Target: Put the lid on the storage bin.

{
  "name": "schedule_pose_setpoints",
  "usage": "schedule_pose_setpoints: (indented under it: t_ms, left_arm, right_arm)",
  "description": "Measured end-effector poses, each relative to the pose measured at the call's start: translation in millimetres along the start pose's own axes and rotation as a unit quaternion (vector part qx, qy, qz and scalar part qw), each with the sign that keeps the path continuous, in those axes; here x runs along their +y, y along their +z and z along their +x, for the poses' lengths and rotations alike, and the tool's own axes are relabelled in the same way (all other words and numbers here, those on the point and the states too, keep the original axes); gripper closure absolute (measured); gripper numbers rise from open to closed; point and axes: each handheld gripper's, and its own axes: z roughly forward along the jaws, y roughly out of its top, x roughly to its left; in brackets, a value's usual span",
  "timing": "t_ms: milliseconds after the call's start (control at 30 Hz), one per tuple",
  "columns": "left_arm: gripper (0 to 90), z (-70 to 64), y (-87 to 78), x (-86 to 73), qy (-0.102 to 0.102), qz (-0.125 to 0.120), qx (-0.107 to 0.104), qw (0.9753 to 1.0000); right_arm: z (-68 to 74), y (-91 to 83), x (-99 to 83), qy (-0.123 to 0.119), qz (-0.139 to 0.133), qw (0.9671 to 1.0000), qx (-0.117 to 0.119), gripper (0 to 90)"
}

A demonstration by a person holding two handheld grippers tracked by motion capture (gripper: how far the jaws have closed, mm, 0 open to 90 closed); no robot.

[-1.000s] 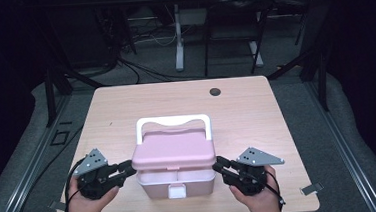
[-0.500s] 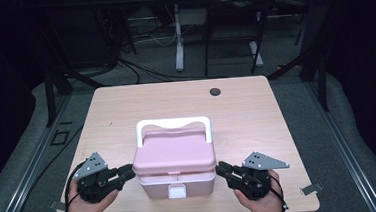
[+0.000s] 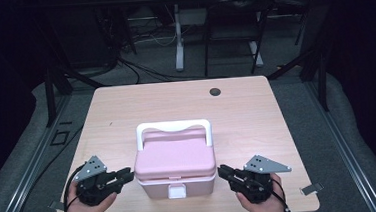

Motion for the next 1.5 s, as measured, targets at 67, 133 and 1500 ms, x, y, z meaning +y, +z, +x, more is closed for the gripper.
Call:
schedule_pose_setpoints:
  t_ms: [67,133,1500]
  left_arm:
    - [74.6,2.1,-0.7,-0.7,-0.005,-0.001,0.001,1.0]
    - [74.3,3.4,-1.7,-0.4,-0.005,-0.003,0.002,1.0]
    - [59.3,62.5,20.4,-12.3,-0.044,-0.012,0.063,0.9969]
  right_arm:
    - [-1.4,-1.3,0.4,0.004,0.003,1.0,-0.003,81.4]
    - [-2.7,-0.9,0.6,0.007,0.001,1.0,-0.005,81.3]
    - [-52.7,29.7,0.5,0.038,-0.014,0.9956,-0.085,65.6]
